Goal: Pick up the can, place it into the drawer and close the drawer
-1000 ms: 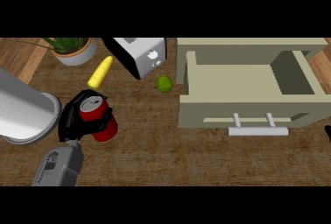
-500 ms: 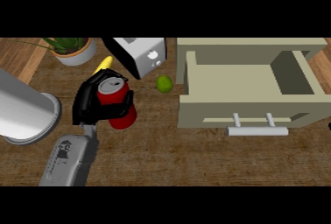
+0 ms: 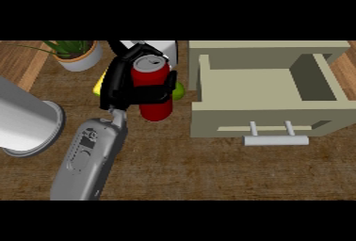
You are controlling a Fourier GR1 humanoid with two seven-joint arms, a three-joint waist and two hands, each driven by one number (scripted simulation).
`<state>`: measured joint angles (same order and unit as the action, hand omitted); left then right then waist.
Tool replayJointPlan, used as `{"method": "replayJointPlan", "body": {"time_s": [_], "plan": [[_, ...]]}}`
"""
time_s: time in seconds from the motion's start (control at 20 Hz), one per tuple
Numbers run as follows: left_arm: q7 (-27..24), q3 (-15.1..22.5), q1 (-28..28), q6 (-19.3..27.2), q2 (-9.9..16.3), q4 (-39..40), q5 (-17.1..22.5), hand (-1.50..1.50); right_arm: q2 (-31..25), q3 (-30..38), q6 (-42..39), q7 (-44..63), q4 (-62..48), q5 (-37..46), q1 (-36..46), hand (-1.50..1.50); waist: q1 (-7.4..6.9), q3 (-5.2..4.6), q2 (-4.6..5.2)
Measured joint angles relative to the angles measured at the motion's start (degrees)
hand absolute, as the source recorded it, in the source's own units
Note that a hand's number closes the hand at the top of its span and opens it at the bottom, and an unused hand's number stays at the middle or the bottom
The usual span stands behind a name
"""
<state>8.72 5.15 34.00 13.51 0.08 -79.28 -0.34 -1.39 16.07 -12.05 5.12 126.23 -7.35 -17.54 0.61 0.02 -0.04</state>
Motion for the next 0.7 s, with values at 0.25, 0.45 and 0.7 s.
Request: {"method": "replayJointPlan", "body": {"time_s": [0.25, 0.45, 0.7], "plan": [[4.26, 2.70, 10.01, 5.11, -0.05, 3.60, -0.39, 1.50, 0.70, -1.33, 0.73, -0.52, -0.17, 1.46, -0.42, -1.50, 0.24, 0.00, 0.03], [6.94, 3.90, 17.49, 8.32, -0.06, 7.27, 0.50, 1.50, 0.11, -0.40, 0.54, 0.34, 0.08, 0.59, 0.40, -1.50, 0.37, 0.01, 0.07], [7.95, 6.12, 26.18, 12.59, -0.07, 14.19, 3.11, 1.50, -0.50, 0.84, -0.60, -0.49, -1.51, -0.40, 0.60, -1.50, 0.75, 0.01, 0.14]]}}
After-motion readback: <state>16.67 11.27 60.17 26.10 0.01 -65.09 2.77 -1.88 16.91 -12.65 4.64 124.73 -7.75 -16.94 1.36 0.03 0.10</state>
